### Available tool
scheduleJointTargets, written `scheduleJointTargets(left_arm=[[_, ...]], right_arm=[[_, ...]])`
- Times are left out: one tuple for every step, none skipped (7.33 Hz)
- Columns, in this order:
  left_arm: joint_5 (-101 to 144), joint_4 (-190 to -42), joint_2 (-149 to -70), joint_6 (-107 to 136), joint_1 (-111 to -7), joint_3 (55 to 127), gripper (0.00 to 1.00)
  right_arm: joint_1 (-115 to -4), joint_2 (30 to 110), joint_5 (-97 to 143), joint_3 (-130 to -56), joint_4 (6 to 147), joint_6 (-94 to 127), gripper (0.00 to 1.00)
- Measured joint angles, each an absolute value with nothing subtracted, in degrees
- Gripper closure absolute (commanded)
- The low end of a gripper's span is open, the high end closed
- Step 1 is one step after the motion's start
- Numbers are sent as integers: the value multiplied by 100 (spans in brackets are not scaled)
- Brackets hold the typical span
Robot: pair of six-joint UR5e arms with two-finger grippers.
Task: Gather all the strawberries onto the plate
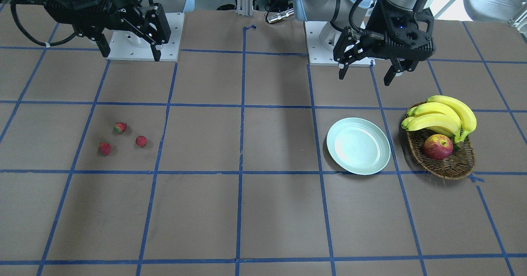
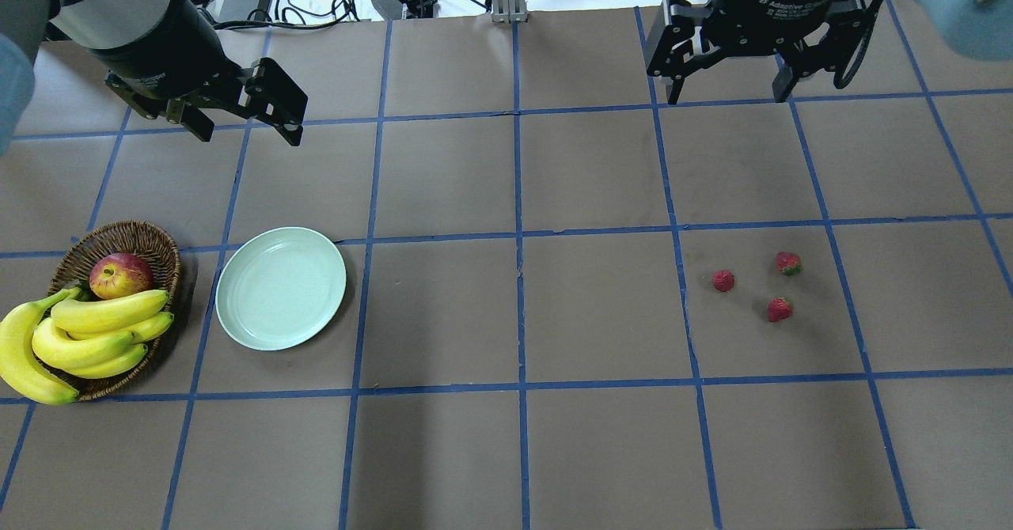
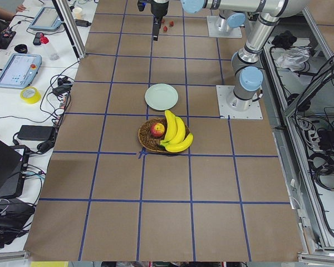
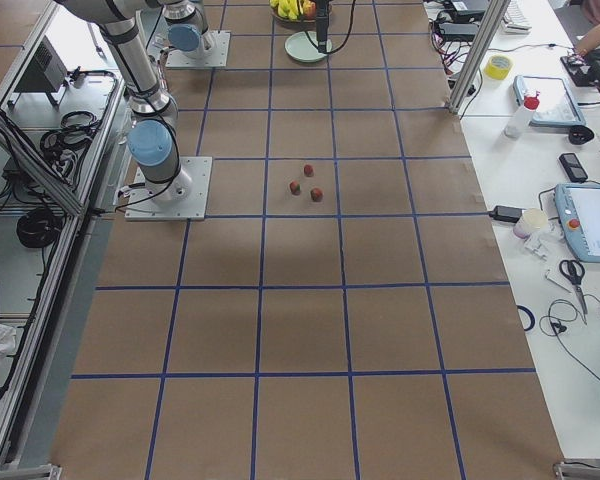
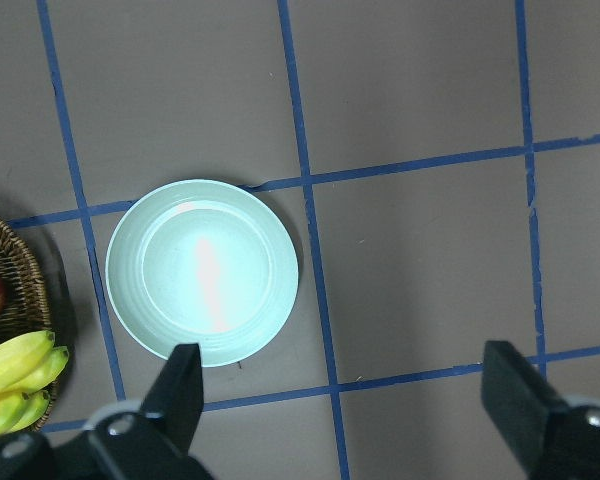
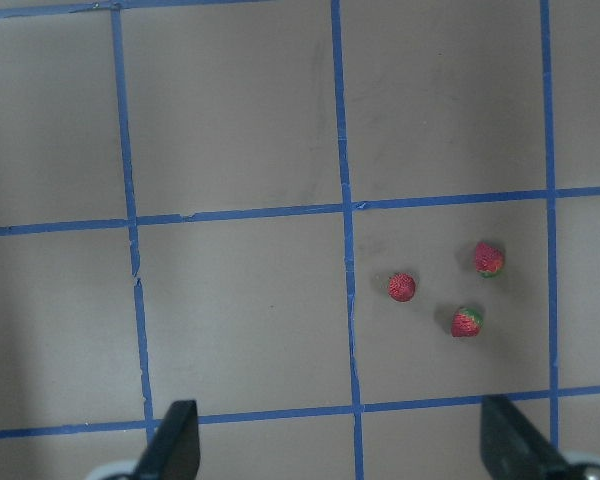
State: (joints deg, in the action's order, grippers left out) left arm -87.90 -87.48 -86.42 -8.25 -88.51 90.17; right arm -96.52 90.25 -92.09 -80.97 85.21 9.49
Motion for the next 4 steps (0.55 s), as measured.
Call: scheduleJointTargets(left_arm=[[-8789, -8746, -8640, -826, -8850, 9017, 0], [-8789, -8745, -8640, -826, -8851, 9018, 0], [-8789, -8745, -8640, -828, -8851, 9017, 0], [-8789, -8745, -8640, -832, -8850, 9018, 0]], right_arm=[[-9652, 9021, -9214, -8104, 8524, 937, 0], [-9651, 9019, -9222, -8121, 8525, 924, 0], [-9651, 9018, -9224, -8136, 8527, 915, 0], [-9650, 9018, -9222, -8148, 8529, 909, 0]])
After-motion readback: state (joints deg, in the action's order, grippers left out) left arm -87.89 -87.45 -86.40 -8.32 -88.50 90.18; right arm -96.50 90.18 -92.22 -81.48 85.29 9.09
